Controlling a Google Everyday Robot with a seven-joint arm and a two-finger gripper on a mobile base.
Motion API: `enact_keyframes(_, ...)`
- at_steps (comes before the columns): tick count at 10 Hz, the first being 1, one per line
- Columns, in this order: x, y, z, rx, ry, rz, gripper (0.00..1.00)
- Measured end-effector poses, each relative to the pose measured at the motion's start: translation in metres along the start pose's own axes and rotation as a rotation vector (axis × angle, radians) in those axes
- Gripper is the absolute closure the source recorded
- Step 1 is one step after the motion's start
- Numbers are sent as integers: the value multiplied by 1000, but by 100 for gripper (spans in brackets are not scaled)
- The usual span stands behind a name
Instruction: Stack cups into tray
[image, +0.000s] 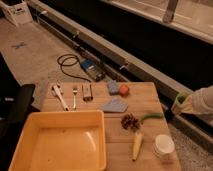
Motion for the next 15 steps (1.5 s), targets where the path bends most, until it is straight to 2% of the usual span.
enact_keyframes(1, -9, 11, -3, -8, -10, -30, 100)
enact_keyframes(8, -22, 61, -12, -63, -45, -101, 100)
enact_keyframes(11, -25, 77, -20, -79, -61, -112, 100)
enact_keyframes(15, -31, 94, -13, -127, -81, -121, 100)
